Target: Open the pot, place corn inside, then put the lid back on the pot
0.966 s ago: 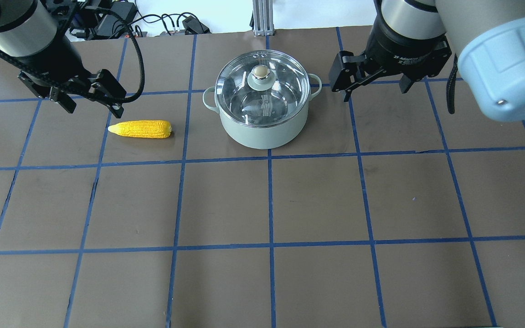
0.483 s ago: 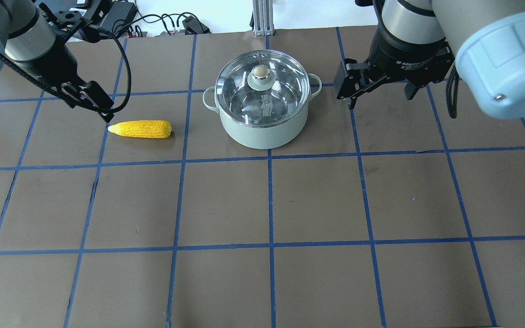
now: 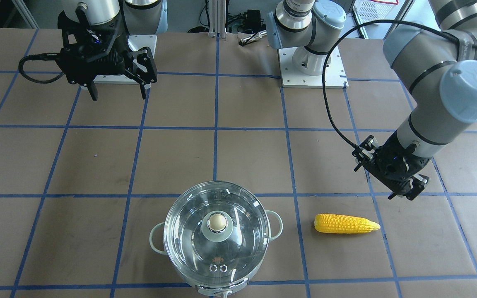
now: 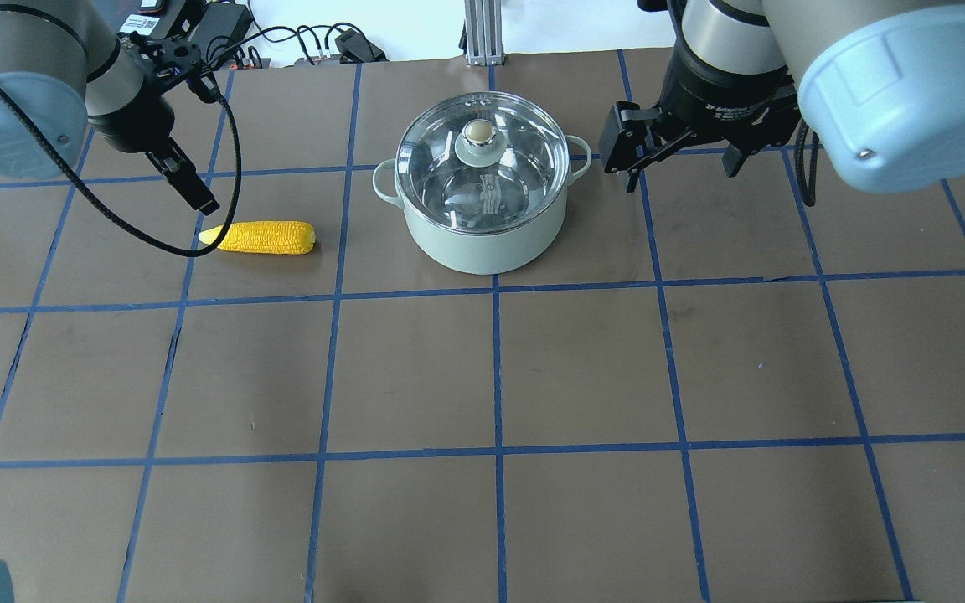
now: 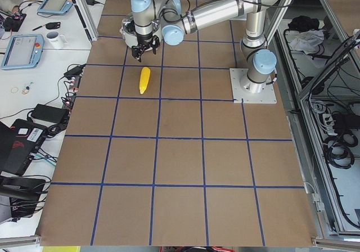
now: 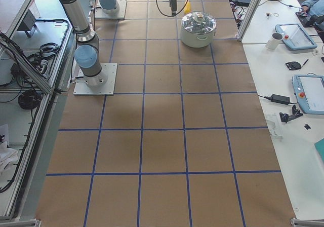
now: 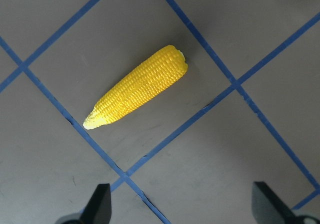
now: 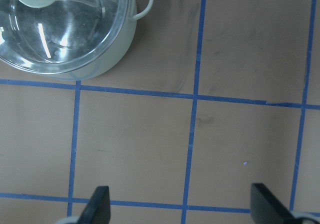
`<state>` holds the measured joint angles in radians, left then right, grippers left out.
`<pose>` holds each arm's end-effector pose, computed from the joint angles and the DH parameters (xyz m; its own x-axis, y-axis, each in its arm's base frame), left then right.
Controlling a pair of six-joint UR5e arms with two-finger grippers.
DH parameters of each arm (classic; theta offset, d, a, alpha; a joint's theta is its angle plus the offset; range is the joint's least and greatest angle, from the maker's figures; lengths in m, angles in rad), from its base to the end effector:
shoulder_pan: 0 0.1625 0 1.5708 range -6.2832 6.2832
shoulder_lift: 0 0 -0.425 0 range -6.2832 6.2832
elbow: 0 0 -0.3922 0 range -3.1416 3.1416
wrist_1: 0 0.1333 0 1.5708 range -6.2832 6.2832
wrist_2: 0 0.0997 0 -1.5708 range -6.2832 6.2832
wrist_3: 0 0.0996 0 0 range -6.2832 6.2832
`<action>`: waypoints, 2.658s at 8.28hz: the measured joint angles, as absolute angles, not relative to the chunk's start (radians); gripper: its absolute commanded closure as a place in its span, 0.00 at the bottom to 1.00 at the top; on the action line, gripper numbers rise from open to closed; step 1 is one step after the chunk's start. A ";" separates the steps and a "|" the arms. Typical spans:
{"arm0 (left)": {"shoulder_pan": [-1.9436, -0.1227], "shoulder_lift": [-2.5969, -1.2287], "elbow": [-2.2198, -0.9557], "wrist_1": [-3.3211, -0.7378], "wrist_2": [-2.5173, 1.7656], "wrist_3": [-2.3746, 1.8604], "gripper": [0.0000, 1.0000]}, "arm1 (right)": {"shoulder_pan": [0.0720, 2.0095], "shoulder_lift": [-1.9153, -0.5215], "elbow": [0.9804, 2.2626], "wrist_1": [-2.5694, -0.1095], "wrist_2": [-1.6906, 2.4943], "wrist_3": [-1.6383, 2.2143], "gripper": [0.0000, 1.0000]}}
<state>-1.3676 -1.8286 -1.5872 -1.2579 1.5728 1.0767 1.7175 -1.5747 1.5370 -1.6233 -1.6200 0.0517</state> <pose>-0.0114 -0.6041 0.3716 -0.6420 0.7659 -0.0350 0.7666 0.6419 -0.0166 0.1999 -0.4744 0.5122 -0.9949 -0.0905 0.0443 -0.0943 0.9912 -0.0925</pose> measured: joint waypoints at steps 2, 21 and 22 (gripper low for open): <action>-1.351 -1.906 -1.586 -1.183 1.571 1.292 0.00 | 1.717 -1.509 1.511 -1.647 -1.584 0.029 0.00; -1.347 -2.109 -1.635 -0.980 1.557 1.760 0.00 | 1.931 -0.937 1.158 -1.983 -1.626 0.318 0.63; -1.348 -2.111 -1.635 -0.973 1.548 1.761 0.00 | 1.931 -0.939 1.160 -1.983 -1.629 0.318 0.66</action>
<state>-1.3477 -2.1108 -1.6347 -0.9726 1.5476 1.7614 1.9312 -0.9391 1.1605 -1.9827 -1.6291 0.3175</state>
